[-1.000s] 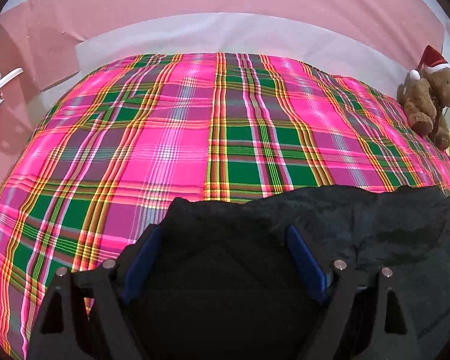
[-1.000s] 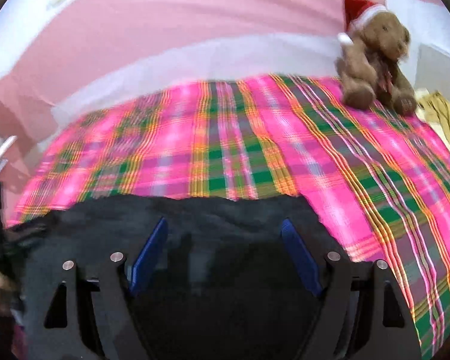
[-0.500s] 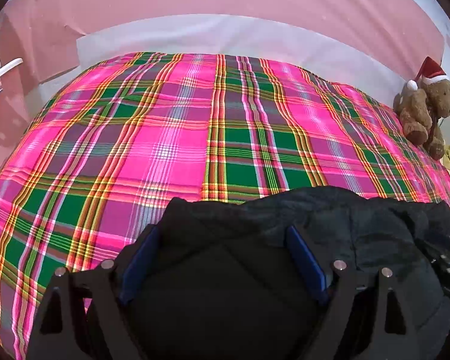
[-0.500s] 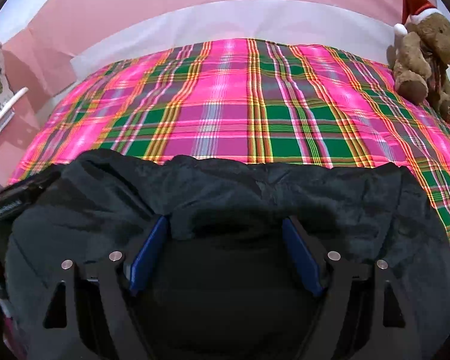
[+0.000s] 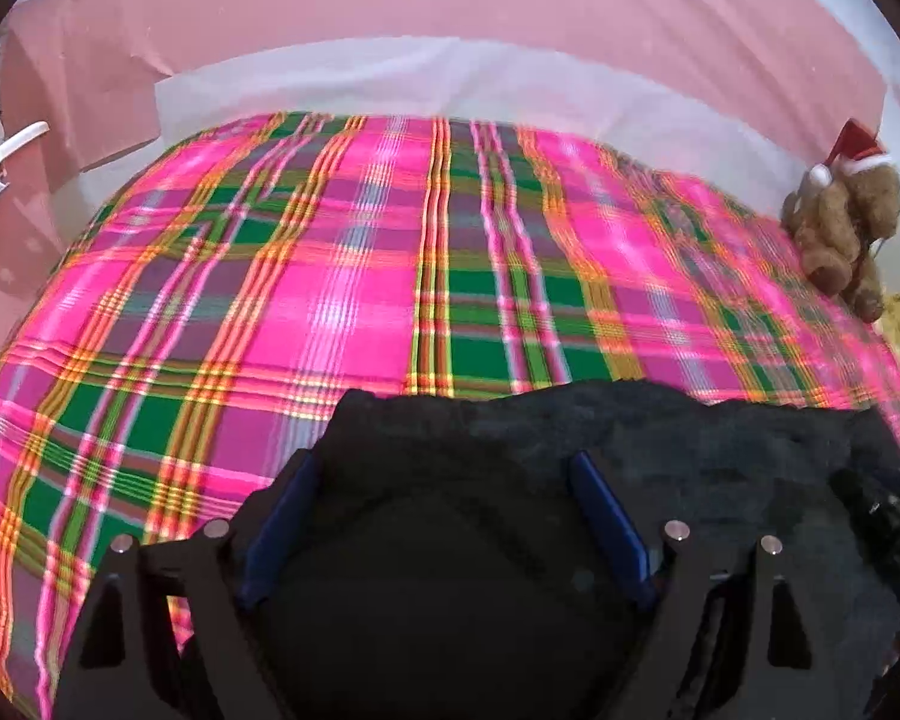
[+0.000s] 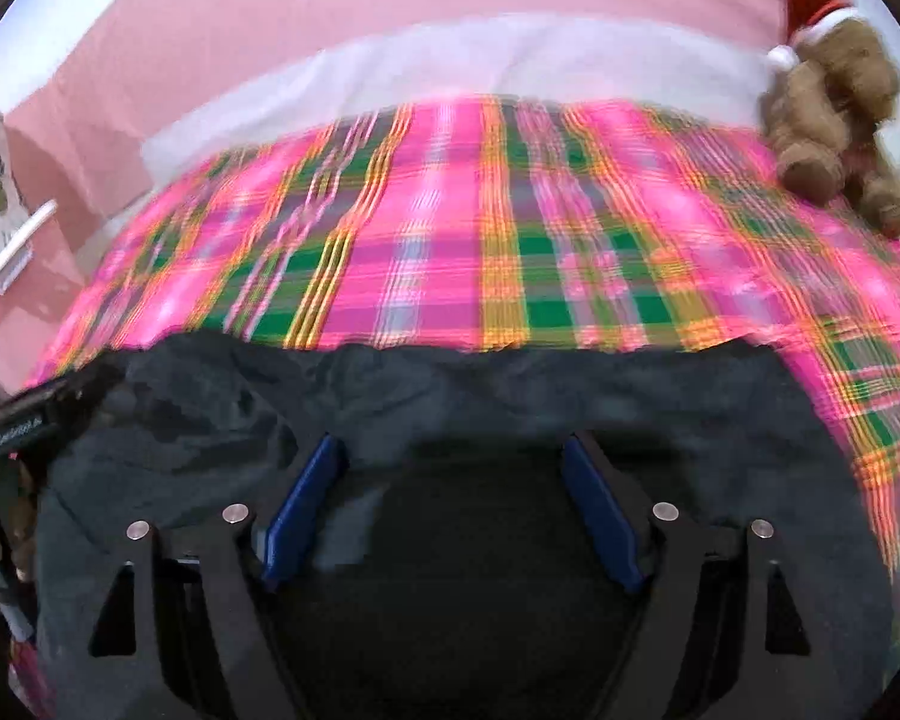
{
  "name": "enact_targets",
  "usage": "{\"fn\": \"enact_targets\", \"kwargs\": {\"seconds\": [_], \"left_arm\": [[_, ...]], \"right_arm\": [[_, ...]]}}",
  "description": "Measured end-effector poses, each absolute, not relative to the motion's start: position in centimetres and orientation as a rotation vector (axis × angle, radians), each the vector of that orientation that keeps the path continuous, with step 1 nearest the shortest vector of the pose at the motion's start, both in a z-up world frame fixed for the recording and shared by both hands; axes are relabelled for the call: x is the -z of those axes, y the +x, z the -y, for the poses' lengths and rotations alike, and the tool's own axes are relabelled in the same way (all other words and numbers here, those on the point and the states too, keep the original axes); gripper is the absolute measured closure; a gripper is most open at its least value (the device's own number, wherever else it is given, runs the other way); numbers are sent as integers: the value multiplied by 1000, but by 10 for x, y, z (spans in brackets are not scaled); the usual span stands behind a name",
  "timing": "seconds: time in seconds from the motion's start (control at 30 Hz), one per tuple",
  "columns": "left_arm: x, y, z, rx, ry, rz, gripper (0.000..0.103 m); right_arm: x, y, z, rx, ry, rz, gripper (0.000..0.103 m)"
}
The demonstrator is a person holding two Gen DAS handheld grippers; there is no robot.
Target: Fold large clothes
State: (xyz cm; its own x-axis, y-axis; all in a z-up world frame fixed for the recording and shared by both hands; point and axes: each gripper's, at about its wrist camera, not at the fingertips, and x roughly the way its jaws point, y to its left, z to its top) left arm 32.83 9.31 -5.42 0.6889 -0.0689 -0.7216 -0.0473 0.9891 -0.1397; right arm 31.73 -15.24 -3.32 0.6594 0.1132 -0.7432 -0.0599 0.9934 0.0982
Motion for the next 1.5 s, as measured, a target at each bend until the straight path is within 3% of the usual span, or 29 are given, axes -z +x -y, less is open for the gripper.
{"fn": "enact_targets", "kwargs": {"seconds": [0.17,0.23,0.27,0.33,0.7,0.87,1.07,1.5], "left_arm": [[19,307,-91,69,-139,-733,43],[25,313,-83,72,-96,-751,57],[35,319,-80,70,-80,-782,64],[56,329,-79,78,-91,-839,69],[77,347,-65,55,-66,-852,73],[54,334,-79,85,-159,-839,74],[16,295,-86,152,-266,-741,74],[50,296,-50,221,-181,-789,73]], "right_arm": [[7,299,208,18,85,-807,26],[22,304,231,91,84,-874,38],[33,307,241,104,101,-908,40],[49,311,251,86,149,-940,40],[79,332,248,114,122,-971,41],[49,312,260,100,208,-910,50],[3,263,248,44,206,-764,50],[53,271,244,49,141,-872,50]]}}
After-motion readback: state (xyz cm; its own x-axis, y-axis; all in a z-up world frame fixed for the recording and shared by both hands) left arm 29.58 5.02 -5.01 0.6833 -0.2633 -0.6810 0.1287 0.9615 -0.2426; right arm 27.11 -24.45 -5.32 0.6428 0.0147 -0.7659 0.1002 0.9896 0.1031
